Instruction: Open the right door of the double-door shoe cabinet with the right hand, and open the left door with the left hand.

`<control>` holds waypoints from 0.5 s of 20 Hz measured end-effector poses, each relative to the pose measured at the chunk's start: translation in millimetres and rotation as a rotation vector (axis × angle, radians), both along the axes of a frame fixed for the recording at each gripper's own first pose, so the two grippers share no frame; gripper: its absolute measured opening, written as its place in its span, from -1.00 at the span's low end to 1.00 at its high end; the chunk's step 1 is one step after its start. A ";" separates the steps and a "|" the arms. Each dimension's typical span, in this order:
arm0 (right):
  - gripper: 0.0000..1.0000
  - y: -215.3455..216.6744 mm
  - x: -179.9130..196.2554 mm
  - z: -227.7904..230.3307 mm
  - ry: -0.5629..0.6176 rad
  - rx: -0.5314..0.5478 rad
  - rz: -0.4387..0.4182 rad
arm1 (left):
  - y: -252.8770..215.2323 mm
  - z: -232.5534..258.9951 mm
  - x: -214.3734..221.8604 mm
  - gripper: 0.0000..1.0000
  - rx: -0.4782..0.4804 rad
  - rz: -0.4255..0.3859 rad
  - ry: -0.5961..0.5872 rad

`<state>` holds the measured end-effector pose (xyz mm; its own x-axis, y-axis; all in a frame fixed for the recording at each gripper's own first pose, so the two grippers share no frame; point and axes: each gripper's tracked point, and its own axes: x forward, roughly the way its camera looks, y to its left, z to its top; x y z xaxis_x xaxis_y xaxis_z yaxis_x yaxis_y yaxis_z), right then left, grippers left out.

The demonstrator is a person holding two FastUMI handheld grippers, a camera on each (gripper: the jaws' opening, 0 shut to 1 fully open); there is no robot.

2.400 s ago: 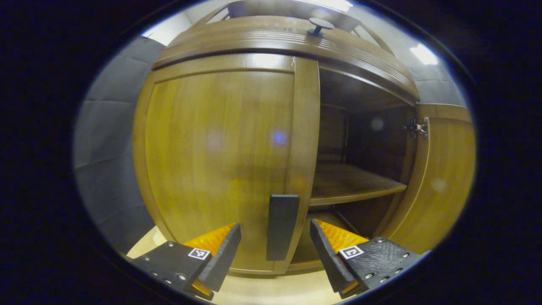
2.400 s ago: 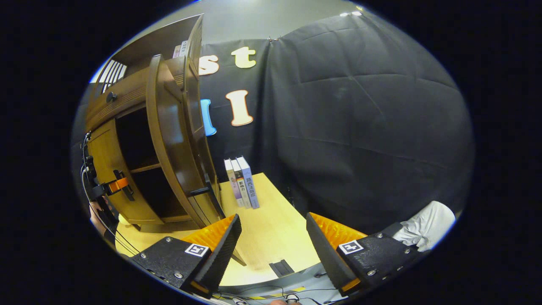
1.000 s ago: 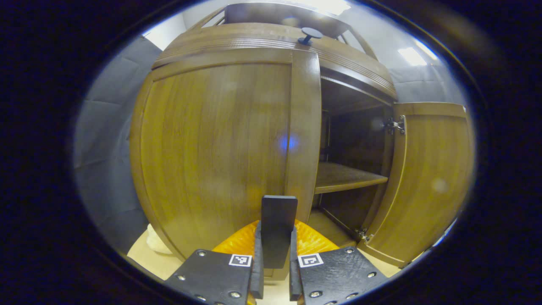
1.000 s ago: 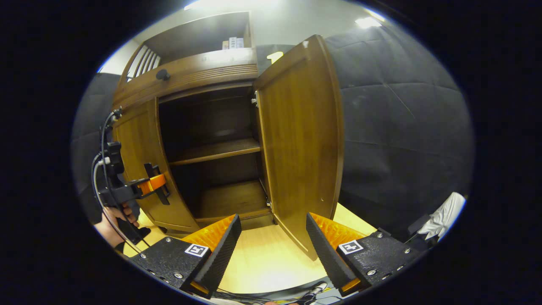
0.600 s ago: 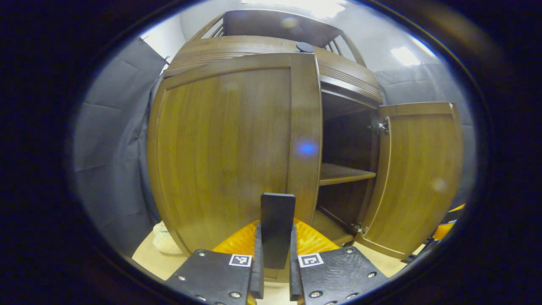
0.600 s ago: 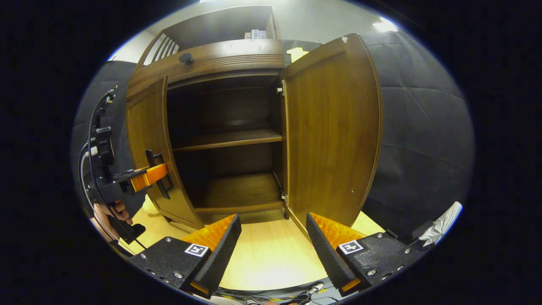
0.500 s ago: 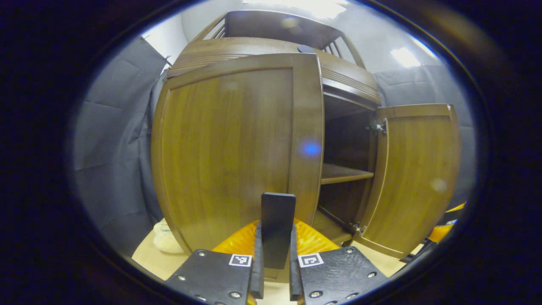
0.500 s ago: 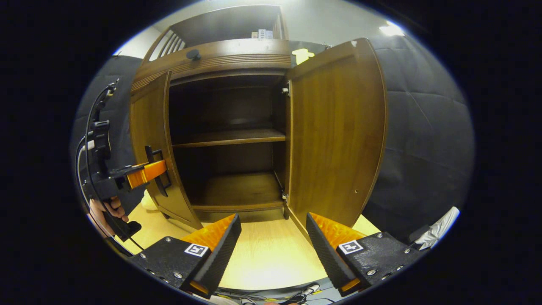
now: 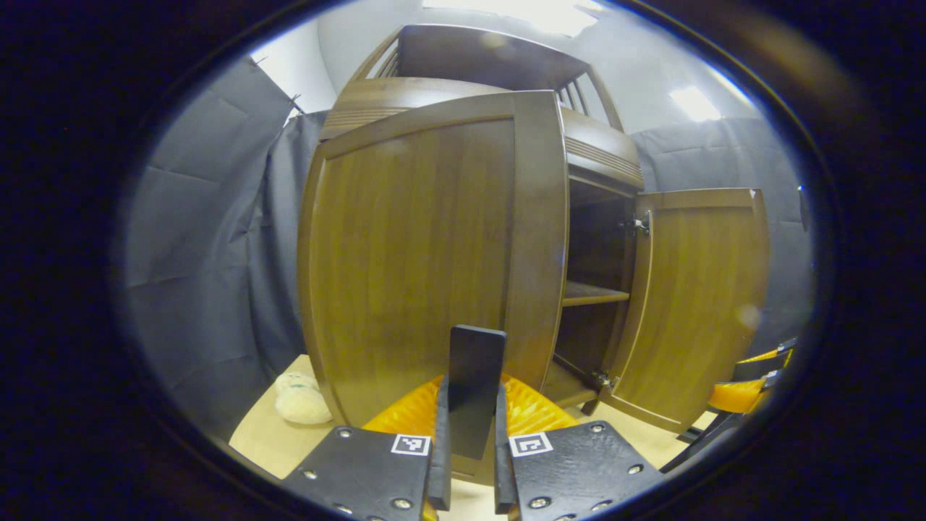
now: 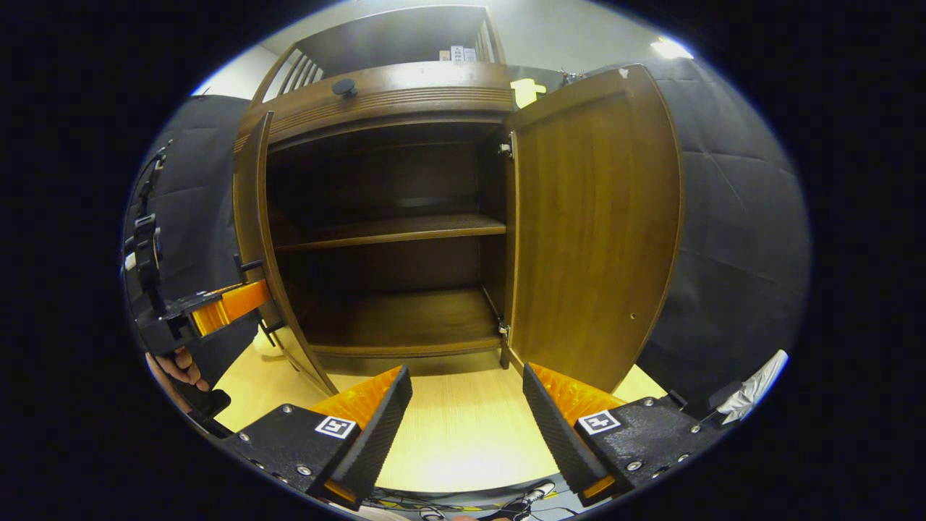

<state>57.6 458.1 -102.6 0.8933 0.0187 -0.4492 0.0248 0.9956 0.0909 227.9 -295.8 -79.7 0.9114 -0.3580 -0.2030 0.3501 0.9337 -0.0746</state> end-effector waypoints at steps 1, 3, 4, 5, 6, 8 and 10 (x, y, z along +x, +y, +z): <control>0.83 2.8 1.4 0.7 -0.001 0.000 0.010 | 0.9 -0.4 -0.2 -0.50 0.000 0.009 0.001; 0.83 10.3 5.8 0.5 -0.002 0.004 0.031 | 1.7 -1.2 0.0 -0.49 0.009 0.021 0.006; 0.83 14.4 8.7 0.3 0.000 0.010 0.042 | 2.4 0.8 0.0 -0.43 0.011 0.028 0.002; 0.83 19.3 11.0 -0.3 0.001 0.018 0.055 | 2.8 1.1 0.3 -0.50 0.013 0.036 0.002; 0.83 23.9 13.5 0.1 0.000 0.025 0.066 | 3.5 2.3 0.8 -0.50 0.014 0.044 0.001; 0.83 33.0 18.7 0.9 -0.004 0.033 0.088 | 4.9 3.2 0.7 -0.51 0.007 0.059 -0.001; 0.83 41.5 21.5 0.5 -0.006 0.034 0.109 | 5.4 3.8 1.3 -0.51 -0.002 0.072 -0.009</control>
